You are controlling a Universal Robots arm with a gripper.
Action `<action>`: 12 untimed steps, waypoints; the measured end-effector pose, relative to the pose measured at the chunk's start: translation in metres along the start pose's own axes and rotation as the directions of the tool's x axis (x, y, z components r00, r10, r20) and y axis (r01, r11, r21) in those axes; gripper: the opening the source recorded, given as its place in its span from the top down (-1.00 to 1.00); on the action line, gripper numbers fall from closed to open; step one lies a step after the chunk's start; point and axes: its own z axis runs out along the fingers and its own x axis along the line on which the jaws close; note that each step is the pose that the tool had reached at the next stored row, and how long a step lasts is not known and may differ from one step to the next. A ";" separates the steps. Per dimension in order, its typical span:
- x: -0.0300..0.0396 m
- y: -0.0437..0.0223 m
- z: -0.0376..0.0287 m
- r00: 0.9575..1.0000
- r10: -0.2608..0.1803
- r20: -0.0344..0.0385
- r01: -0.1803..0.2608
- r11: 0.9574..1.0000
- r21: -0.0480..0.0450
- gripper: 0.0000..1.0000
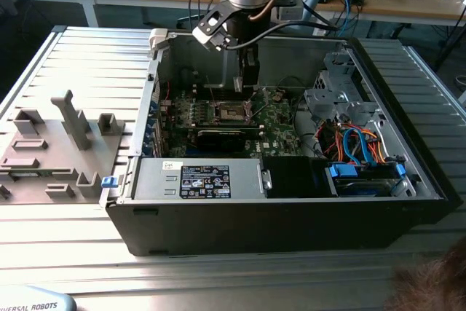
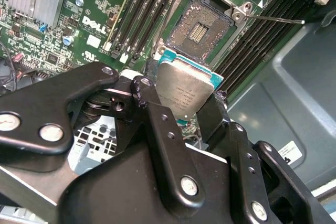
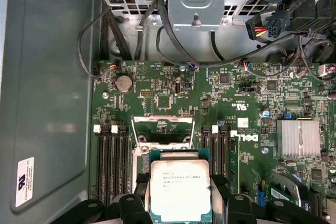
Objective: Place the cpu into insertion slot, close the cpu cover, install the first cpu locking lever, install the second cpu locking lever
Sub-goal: 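Place the cpu into insertion slot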
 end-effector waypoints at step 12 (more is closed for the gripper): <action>0.0000 -0.0008 0.0037 1.000 0.000 0.000 0.000 1.000 0.000 -0.08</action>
